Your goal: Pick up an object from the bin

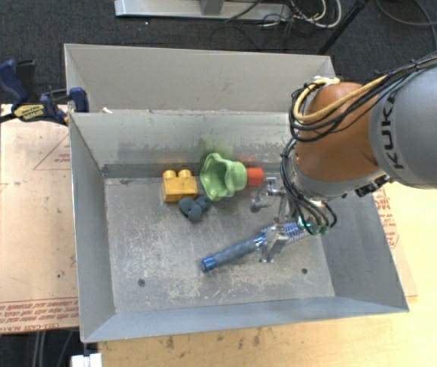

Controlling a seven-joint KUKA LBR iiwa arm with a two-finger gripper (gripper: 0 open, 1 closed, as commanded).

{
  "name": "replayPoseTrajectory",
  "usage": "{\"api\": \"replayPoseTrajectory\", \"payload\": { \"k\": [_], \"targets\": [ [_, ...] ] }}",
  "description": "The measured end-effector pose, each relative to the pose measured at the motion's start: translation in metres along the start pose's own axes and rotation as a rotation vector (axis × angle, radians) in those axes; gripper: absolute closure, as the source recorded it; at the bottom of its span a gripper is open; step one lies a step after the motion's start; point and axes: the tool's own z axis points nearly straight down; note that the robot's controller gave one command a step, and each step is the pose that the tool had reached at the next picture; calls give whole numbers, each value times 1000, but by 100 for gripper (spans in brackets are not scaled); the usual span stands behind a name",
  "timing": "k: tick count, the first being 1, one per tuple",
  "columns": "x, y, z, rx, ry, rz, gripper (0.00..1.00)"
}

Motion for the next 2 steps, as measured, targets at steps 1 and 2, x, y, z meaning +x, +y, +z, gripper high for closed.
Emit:
{"api": "replayPoseTrajectory", "payload": {
  "k": [1,2],
  "targets": [
    [-18,-57,80,-2,-10,-258,0],
    [-20,-59,77,2,-16,-258,100]
  ]
}}
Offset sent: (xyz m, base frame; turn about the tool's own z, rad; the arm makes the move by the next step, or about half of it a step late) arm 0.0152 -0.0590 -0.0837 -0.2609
